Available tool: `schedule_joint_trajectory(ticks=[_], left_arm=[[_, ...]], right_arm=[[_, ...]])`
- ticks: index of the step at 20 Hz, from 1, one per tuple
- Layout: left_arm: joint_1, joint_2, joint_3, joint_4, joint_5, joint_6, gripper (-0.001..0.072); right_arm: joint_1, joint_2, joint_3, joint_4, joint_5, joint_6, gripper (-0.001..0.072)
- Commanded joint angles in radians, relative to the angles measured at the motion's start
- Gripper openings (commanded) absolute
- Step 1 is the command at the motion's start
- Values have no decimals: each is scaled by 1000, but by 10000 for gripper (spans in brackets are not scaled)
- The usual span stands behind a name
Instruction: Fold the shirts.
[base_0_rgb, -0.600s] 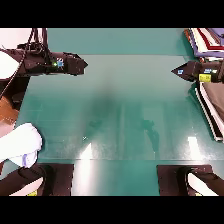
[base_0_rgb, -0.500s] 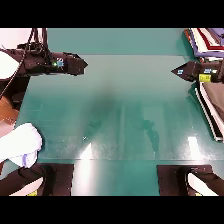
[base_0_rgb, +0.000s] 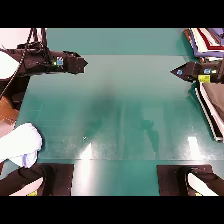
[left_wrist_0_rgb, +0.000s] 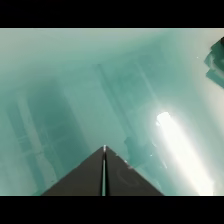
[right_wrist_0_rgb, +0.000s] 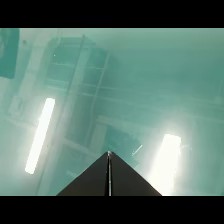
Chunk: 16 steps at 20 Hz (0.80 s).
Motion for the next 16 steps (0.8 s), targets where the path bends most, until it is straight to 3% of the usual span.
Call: schedule_joint_trajectory(ticks=[1,2,4,10,11,12,13,16], left_arm=[[0,0,1,3,53,1,27],[8,3,3,13,70,0,27],[57,40,3,44,-46,1,26],[285,287,-109,541,-589,-19,29],[323,316,-154,585,-658,-19,188],[360,340,-206,602,-690,-31,532],[392,360,-262,608,-689,-56,669],[474,378,-469,611,-650,-61,667]], right_arm=[[0,1,0,0,9,0,21],[0,1,0,0,11,0,21],[0,1,0,1,12,1,21],[0,0,0,0,21,0,21],[0,1,-1,0,22,0,21],[0,1,-1,0,23,0,21],[0,1,-1,0,23,0,21],[1,1,-1,0,23,0,21]])
